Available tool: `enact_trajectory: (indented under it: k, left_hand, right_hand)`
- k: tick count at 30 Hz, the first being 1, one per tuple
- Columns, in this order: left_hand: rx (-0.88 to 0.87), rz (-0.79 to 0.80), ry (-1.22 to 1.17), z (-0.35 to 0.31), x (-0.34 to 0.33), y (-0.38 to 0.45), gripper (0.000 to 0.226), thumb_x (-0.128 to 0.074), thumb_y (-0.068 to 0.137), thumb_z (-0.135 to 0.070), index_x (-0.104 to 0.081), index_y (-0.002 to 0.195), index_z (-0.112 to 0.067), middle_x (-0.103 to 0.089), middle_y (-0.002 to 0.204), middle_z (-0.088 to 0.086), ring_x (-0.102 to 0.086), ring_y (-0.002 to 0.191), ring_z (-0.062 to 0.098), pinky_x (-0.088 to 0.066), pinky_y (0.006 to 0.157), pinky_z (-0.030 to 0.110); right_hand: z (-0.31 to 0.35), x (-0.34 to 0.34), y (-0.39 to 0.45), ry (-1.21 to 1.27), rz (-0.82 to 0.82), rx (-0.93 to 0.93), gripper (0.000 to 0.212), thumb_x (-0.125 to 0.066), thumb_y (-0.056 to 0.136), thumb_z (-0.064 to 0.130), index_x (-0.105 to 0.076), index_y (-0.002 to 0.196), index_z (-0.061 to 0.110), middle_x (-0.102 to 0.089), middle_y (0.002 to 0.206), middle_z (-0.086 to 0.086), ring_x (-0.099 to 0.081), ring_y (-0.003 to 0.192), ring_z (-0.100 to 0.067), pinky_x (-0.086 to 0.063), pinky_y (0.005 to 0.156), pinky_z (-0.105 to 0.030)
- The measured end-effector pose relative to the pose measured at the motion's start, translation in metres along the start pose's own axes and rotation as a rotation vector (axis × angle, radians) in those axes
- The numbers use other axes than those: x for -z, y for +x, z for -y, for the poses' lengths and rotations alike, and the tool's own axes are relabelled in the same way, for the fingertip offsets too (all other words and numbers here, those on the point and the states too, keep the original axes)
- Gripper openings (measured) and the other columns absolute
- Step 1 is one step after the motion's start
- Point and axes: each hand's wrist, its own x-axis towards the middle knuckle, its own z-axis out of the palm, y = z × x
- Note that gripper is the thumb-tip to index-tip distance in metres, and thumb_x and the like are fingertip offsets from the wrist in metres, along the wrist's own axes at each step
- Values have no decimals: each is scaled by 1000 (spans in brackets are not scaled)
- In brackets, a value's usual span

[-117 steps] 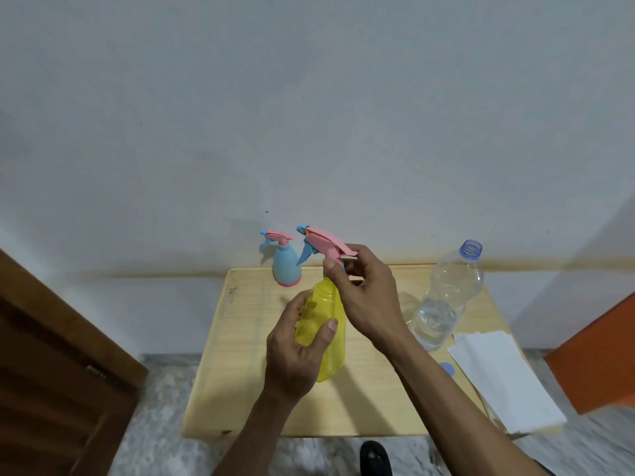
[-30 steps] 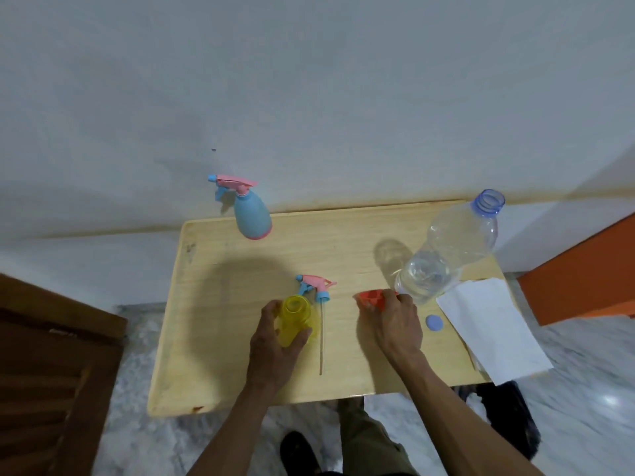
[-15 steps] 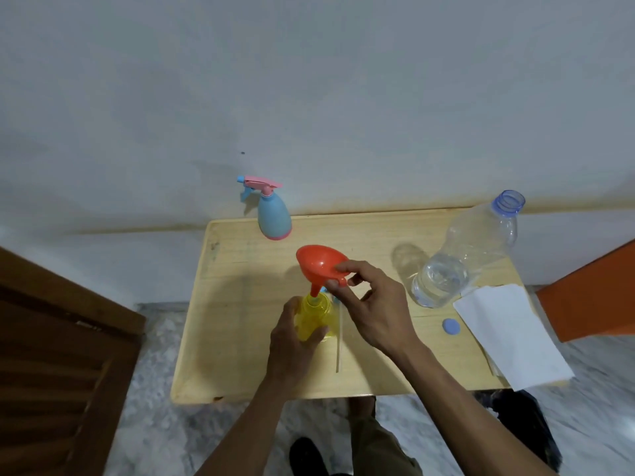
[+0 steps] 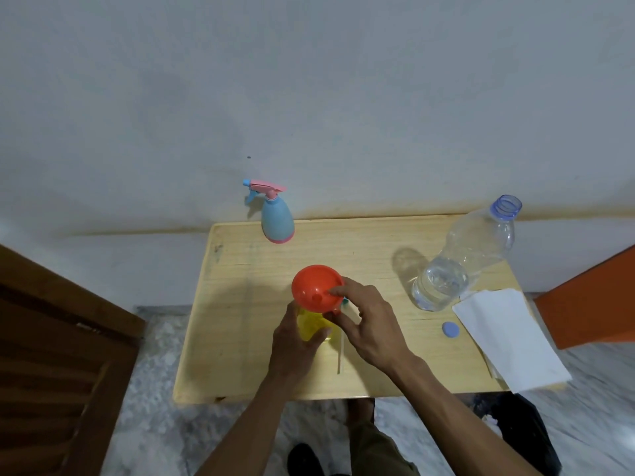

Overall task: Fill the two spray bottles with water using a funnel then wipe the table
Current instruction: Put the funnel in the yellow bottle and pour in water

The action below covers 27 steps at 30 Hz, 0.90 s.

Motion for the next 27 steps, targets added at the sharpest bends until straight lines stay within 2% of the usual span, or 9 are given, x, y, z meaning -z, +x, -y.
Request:
enact_trajectory:
  k: [4,6,9,13,16,19,22,24,27]
  left_hand:
    - [-15,13,6,-4,2,-1,80,-84,76,-43,-43,141,-20,-60,112,-7,-58,96,17,-41,77,22]
    - [-26,24,6,-3,5,-1,87,-84,72,-48,-41,142,-21,-61,116,-4,-60,101,20,-42,81,26]
    - [-7,37,-22,-10,13,-3,100,-92,64,-42,-36,146,-27,-54,126,-8,-55,110,18,-44,89,30]
    - [-65,34,-129,-22,36,-7,119,-94,49,-55,-33,149,-30,-45,142,-11,-46,131,12,-47,101,36]
    - [-145,24,-161,-38,52,-8,129,-85,45,-74,-30,152,-28,-41,150,-11,-44,136,9,-48,100,34]
    - [-192,10,-138,-59,55,-8,126,-82,47,-76,-32,151,-28,-41,152,-10,-45,135,9,-48,101,32]
    - [-137,-30,-101,-75,47,-12,123,-80,45,-75,-34,149,-28,-45,146,-7,-49,126,12,-51,98,33]
    - [-82,-86,-83,-84,41,-17,122,-78,43,-77,-35,146,-28,-48,137,-7,-52,117,15,-52,93,36]
    - [-31,-184,-57,-94,32,-19,111,-92,48,-61,-41,140,-24,-54,128,-3,-57,107,20,-52,90,37]
  right_hand:
    - [-1,2,-2,-10,4,1,51,-76,87,36,-60,136,31,-59,144,1,-56,124,-19,-40,98,-24]
    - [-1,5,-4,-2,-1,11,57,-76,87,32,-56,141,30,-58,145,0,-55,126,-19,-44,98,-28]
    - [-1,11,-8,22,-81,-5,59,-75,88,20,-54,142,29,-58,141,7,-58,117,-14,-52,90,-34]
    - [-2,31,-13,53,-405,-122,53,-77,88,18,-55,137,23,-56,127,10,-57,103,-5,-49,79,-23]
    - [-8,51,-13,4,-736,-191,61,-82,84,17,-50,136,9,-48,125,5,-54,105,-22,-49,87,-35]
    - [-26,72,-6,-46,-948,-293,89,-87,77,22,-35,147,2,-40,142,-12,-41,127,-32,-41,105,-49]
    - [-43,94,9,1,-996,-433,115,-89,71,40,-19,155,5,-25,158,-14,-22,147,-29,-24,120,-54]
    - [-51,105,18,73,-960,-501,128,-91,66,49,-12,159,11,-20,164,-9,-17,152,-25,-18,124,-46]
    - [-60,110,28,201,-846,-544,134,-94,60,52,-7,159,29,-25,164,0,-28,149,-21,-29,115,-35]
